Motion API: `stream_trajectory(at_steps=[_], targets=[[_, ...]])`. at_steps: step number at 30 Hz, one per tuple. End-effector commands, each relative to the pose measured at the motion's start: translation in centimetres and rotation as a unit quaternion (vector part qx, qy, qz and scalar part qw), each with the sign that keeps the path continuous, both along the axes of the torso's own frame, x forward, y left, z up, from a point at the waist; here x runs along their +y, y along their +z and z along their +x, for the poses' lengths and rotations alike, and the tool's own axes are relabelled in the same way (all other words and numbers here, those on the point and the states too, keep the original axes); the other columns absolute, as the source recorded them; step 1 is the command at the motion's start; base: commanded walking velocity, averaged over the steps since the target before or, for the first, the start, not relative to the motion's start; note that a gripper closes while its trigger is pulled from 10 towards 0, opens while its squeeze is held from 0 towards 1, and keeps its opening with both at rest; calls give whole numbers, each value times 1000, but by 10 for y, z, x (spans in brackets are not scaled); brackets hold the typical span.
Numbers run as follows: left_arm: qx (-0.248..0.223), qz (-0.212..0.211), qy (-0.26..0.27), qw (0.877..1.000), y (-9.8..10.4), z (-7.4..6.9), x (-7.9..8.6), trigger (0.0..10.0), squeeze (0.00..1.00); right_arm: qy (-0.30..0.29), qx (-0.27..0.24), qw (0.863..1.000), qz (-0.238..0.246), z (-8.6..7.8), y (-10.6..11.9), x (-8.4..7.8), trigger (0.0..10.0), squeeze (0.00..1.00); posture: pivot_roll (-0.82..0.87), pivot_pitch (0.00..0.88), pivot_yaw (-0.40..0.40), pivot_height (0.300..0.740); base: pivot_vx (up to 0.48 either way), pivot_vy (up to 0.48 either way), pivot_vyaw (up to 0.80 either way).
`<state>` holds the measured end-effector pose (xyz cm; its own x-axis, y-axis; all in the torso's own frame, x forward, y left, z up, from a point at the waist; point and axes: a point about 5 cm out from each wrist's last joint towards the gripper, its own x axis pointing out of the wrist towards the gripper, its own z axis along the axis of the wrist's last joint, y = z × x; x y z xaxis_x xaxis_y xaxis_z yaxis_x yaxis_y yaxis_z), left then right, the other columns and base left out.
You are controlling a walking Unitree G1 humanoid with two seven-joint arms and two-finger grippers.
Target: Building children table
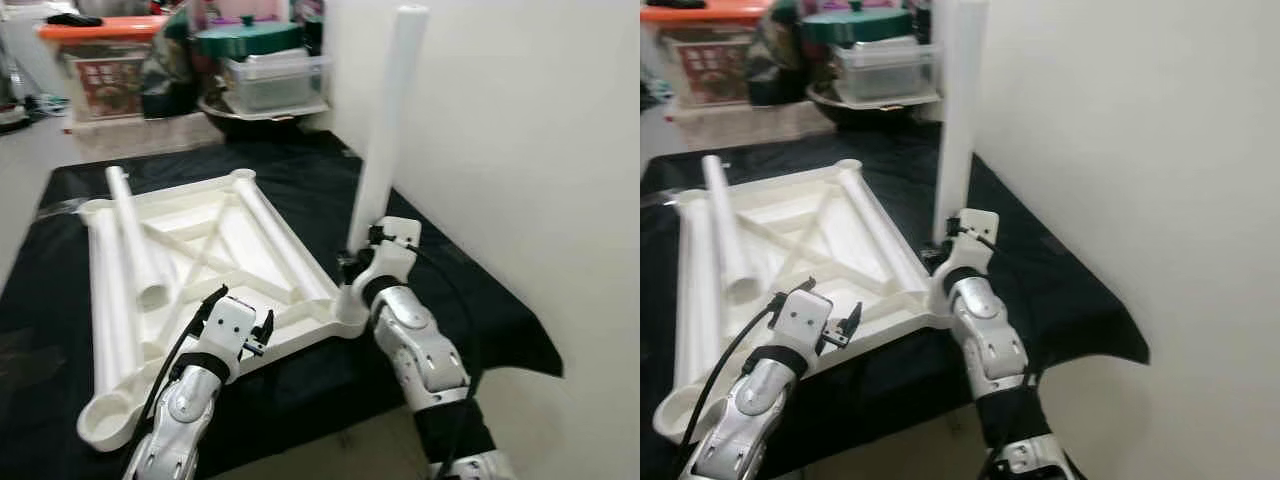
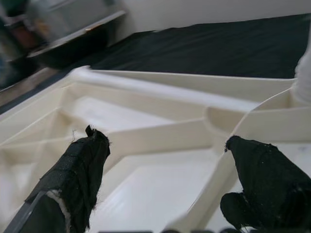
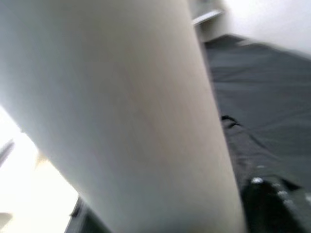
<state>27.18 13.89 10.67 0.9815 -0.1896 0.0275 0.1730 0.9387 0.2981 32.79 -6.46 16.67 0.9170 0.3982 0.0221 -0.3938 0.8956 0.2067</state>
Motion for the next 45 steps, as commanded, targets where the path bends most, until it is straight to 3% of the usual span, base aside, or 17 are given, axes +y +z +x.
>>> stream_trajectory(at_steps=[1, 2, 3, 5, 16, 17, 18, 20, 23, 30, 32, 33, 37, 38, 43, 44, 45], targets=[[0, 4, -1, 1000, 0, 2, 2, 10000, 0, 134, -18, 990, 38, -12, 11, 23, 10000, 1000, 55, 0, -11, 740, 0, 0, 0], [0, 5, 0, 1000, 0, 2, 3, 10000, 0, 174, -30, 983, 42, -16, 16, 26, 10000, 1000, 54, 0, -12, 740, 0, 0, 0], [0, 5, 1, 1000, 0, 2, 4, 10000, 0, 219, -43, 974, 40, -21, 20, 28, 10000, 384, 54, 0, -12, 740, 0, 0, 0], [1, 5, 2, 1000, -1, 2, 4, 10000, 0, 311, -57, 948, 35, -34, 26, 27, 10000, 0, 56, 0, -18, 740, 0, 0, 0], [-2, 4, 12, 1000, 0, 1, 6, 10000, 0, 532, -55, 844, -32, -72, 17, 12, 10000, 0, 74, 0, -41, 740, 0, 0, 0], [-2, 4, 14, 1000, -1, 0, 6, 10000, 0, 535, -50, 843, -29, -73, 12, 14, 2627, 0, 74, 0, -41, 740, 0, 0, 0], [-1, 4, 15, 1000, -1, -1, 6, 10000, 0, 519, -48, 853, -32, -70, 7, 16, 0, 0, 85, 0, -43, 740, 0, 0, 0], [0, 5, 15, 1000, -2, -2, 7, 10000, 0, 483, -39, 874, -41, -62, 2, 18, 0, 0, 85, 0, -43, 740, 0, 0, 0], [3, 8, 15, 1000, -4, -4, 8, 10000, 0, 134, 63, 986, -81, 2, -26, -2, 0, 0, 79, 0, -35, 740, 0, 0, 0], [2, 10, 8, 1000, -3, -1, 4, 10000, 0, -185, 119, 968, -119, 7, -51, -60, 0, 0, 66, 0, -20, 740, 0, 0, 0], [1, 9, 3, 1000, -3, 0, 2, 10000, 0, -161, 111, 971, -134, 1, -50, -52, 0, 0, 64, 0, -18, 740, 0, 0, 0], [1, 9, 2, 1000, -3, 1, 1, 10000, 0, -125, 106, 979, -122, -1, -48, -41, 10000, 0, 56, 0, -11, 740, 0, 0, 0], [3, 9, 0, 1000, -3, 1, 0, 10000, 0, -3, 50, 997, -64, -6, -30, -8, 10000, 0, 54, 0, -8, 740, 0, 0, 0], [4, 8, -1, 1000, -4, 1, 1, 10000, 0, 40, 26, 999, -5, -9, -18, 2, 10000, 1000, 51, 0, -7, 740, 0, 0, 0], [4, 8, -1, 1000, -4, 1, 4, 10000, 0, 255, -27, 966, 44, -31, 13, 24, 10000, 1000, 55, 0, -11, 740, 0, 0, 0], [4, 8, 0, 1000, -4, 1, 5, 10000, 0, 322, -28, 946, 36, -42, 16, 27, 10000, 31, 55, 0, -12, 740, 0, 0, 0], [4, 8, 1, 1000, -4, 1, 5, 10000, 0, 378, -35, 925, 27, -52, 18, 26, 10000, 0, 54, 0, -11, 740, 0, 0, 0]])
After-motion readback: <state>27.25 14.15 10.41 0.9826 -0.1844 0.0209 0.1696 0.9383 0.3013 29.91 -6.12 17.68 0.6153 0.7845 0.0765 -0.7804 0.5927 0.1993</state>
